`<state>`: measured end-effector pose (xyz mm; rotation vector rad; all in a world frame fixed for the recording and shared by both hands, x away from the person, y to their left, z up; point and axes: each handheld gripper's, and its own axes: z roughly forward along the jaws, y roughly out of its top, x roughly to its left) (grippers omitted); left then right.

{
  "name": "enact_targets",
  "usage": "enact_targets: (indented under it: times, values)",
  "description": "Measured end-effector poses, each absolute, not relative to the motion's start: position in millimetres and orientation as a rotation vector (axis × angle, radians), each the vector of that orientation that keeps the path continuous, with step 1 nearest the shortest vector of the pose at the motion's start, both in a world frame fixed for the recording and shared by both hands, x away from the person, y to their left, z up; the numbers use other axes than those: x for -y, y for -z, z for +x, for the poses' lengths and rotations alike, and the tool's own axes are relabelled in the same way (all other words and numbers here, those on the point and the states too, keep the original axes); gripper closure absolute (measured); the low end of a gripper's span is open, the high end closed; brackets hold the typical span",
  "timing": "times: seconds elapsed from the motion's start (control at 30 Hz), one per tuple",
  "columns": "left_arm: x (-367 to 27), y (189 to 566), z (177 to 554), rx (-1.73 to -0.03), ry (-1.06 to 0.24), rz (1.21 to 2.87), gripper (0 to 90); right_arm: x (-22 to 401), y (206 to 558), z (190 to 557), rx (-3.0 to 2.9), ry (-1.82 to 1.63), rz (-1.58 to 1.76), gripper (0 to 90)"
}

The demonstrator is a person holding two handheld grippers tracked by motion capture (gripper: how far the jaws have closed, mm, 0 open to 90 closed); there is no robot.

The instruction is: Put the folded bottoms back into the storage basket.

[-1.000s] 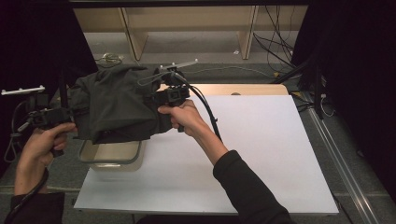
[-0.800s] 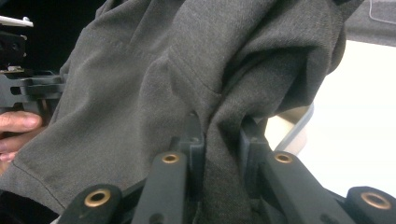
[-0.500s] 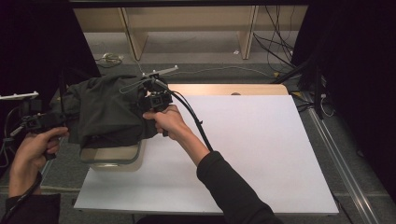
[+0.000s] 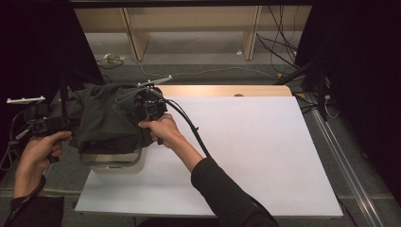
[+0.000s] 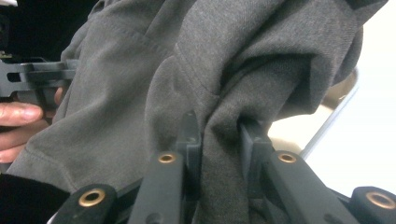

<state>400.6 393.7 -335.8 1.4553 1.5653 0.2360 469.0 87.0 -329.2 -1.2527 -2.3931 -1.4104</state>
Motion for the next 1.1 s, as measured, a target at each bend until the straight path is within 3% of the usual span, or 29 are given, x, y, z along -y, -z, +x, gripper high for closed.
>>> enact_targets:
  times: [0.5, 0.7, 1.1]
  values:
    - [-384.1, 371.6, 421.0, -1.671, -0.236, 1.485, 77.0, -94.1, 367.0, 471.0, 2.354, 1.334, -1.316, 69.4]
    - [-377.7, 392.7, 431.0, -1.737, -0.233, 1.508, 75.6, -97.0, 373.8, 474.2, 2.343, 1.303, -1.333, 58.7]
    - [-366.2, 421.0, 442.2, -1.804, -0.254, 1.529, 68.8, -103.2, 380.2, 472.2, 2.379, 1.263, -1.301, 47.2]
